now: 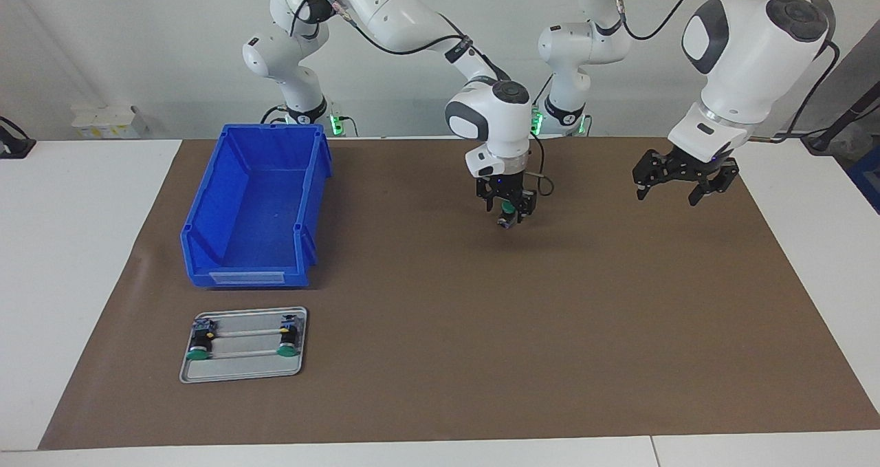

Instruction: Place and press button with both arms

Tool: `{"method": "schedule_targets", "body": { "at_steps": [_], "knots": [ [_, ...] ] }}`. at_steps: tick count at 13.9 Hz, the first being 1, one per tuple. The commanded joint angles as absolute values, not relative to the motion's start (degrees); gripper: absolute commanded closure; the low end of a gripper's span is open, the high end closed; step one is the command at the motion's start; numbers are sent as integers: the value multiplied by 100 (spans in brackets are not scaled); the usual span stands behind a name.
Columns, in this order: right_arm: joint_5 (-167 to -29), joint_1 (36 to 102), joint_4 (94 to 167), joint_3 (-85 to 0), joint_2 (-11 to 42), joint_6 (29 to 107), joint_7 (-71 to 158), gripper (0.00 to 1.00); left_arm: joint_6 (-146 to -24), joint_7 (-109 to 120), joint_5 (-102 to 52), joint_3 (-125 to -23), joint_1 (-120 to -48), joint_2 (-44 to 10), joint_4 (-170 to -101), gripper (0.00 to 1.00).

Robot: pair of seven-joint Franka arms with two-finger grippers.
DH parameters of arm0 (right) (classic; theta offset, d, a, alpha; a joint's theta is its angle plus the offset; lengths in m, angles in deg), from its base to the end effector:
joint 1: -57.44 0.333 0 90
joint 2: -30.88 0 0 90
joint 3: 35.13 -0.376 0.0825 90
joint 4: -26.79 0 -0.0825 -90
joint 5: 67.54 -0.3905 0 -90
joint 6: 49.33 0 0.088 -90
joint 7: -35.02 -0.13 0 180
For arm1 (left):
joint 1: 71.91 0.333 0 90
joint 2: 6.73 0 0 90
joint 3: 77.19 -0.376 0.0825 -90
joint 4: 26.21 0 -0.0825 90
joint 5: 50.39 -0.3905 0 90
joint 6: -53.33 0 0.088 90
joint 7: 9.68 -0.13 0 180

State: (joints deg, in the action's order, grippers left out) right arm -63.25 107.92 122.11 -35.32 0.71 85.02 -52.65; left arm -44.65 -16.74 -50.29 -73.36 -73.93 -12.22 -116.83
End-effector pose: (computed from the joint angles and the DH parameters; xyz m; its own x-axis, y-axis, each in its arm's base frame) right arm 0.4668 0.5654 0.3422 0.8218 -0.5660 0.0654 -0.5527 -0.8198 -0.1500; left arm 0.6043 -0.0601 0.6129 0.9743 -0.2226 0.0336 -0.2229 -0.9748 0.0040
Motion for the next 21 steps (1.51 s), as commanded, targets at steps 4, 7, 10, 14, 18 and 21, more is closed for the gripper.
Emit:
{"method": "schedule_targets", "body": {
  "at_steps": [4,7,10,14,18,21],
  "knots": [
    [-6218,10737,12110,-3548,38,8322,-5217,100,-4642,-1724,-4960,-7385,-7358,-1024,-11981,0],
    [-6252,10562,12021,-3540,352,7892,-4718,100,-4599,-1689,-4960,-7385,-7367,-1007,-11981,0],
    [-6314,10036,12092,-3540,1214,7023,-3762,100,-4546,-1689,-4968,-7412,-7349,-980,-11973,0],
    [-6437,8982,12127,-3540,2066,6240,-2278,100,-4519,-1584,-4995,-7420,-7244,-945,-11981,0],
    [-6797,7182,12266,-3540,2867,5343,629,100,-4528,-1584,-5003,-7420,-7138,-910,-11999,0],
    [-6920,6064,12845,-3531,3070,5595,2319,100,-4554,-1557,-5021,-7420,-7129,-910,-11999,0]
  ]
}}
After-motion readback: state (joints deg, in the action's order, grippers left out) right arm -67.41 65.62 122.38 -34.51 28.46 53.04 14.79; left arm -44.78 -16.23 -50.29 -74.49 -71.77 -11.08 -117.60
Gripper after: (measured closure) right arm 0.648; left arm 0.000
